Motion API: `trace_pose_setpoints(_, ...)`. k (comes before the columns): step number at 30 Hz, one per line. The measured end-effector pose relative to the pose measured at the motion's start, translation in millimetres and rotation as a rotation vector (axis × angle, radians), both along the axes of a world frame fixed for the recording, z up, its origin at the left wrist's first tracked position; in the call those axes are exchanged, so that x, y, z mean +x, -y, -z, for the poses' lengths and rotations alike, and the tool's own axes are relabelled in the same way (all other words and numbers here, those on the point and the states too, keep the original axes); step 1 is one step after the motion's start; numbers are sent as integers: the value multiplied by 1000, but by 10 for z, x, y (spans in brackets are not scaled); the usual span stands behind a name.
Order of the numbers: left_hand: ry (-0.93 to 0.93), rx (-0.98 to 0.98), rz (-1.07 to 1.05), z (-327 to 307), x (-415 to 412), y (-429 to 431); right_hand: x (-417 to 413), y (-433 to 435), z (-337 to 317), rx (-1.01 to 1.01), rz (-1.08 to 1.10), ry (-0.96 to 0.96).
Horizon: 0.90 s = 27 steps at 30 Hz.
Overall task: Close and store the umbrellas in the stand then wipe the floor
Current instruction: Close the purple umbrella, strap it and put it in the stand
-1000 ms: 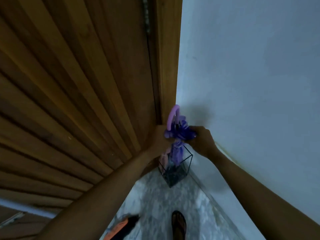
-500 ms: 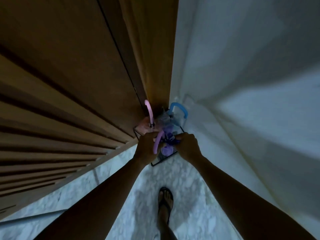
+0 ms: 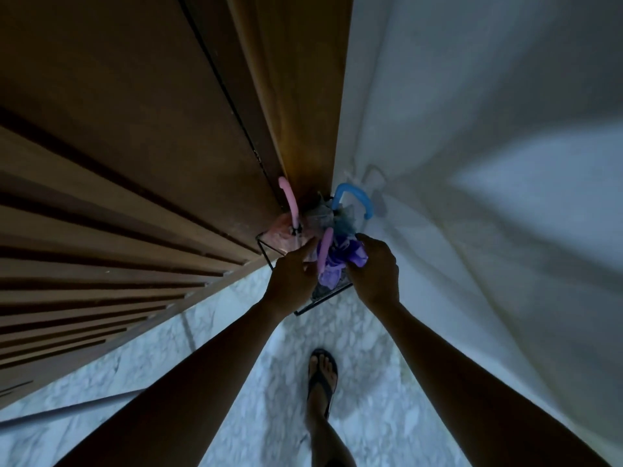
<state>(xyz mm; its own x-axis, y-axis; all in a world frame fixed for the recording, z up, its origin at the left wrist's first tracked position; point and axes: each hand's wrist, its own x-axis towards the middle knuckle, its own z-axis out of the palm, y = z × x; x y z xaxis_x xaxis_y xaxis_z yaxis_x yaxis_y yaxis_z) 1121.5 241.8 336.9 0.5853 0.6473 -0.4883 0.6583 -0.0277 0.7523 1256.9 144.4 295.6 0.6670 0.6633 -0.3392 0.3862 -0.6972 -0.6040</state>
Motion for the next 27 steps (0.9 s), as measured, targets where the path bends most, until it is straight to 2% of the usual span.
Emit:
trace_pose_setpoints(3, -119, -80, -75, -243, -185, 65, -229, 109, -209, -14, 136, -35)
trace_pose_setpoints(6, -167, -114, -53, -534, -482, 101, -631, 198, -491, -27, 216, -129)
trace_pose_setpoints(9, -141, -122, -69, -925, -907, 118, -1108, 221, -804, 20, 178, -171)
trace_pose_setpoints(12, -59, -71, -133, -1330, -1458, 77, -1647, 142, -1198, 14, 48, -247)
trace_pose_setpoints(16, 80, -28, -339, -1819, -2470, 39, -2407, -65, -1850, 111, -137, -275)
trace_pose_setpoints(19, 165, 45, -383, -2268, -3364, 149, -3114, -208, -2448, 158, -261, -186)
trace_pose_setpoints(23, 116, 191, -422, -2819, -4804, 369, -4273, -156, -2995, 312, -374, -250)
trace_pose_setpoints(24, 109, 236, -438, -3000, -5180, 428, -4577, -159, -3096, 373, -410, -217)
trace_pose_setpoints(27, 43, 341, -499, -3494, -6139, 542, -5457, -173, -3429, 524, -416, -260)
